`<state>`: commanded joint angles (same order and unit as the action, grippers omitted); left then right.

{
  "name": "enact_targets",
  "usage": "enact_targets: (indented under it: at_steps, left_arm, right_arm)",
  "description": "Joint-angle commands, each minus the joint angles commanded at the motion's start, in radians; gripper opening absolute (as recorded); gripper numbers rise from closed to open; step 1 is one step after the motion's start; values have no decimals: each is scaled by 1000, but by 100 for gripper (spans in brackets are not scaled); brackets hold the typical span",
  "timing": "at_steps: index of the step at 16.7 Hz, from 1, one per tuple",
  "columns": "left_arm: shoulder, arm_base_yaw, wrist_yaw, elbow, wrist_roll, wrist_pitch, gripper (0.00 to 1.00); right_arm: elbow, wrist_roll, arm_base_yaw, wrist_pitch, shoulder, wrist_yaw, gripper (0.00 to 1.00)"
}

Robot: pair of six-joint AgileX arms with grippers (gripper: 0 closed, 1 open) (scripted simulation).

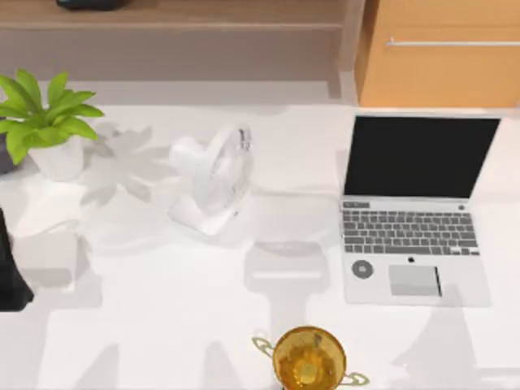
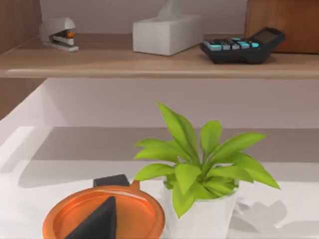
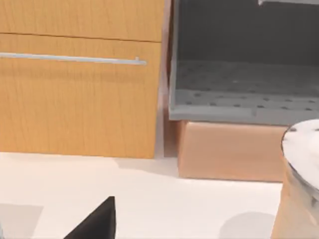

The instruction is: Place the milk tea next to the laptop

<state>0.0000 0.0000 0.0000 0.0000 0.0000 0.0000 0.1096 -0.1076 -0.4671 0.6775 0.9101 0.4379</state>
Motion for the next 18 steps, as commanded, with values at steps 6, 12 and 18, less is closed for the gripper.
enact_targets:
  at_steps: [6, 12, 18]
  left_arm:
    - [0, 0, 0, 0, 0, 0, 100]
    - [0, 0, 0, 0, 0, 0, 100]
    - [0, 0, 0, 0, 0, 0, 100]
  right_arm:
    - [57, -56, -245, 359, 537, 229, 100]
    - [80, -78, -340, 496, 715, 318, 100]
    - [91, -73, -324, 500, 729, 304, 100]
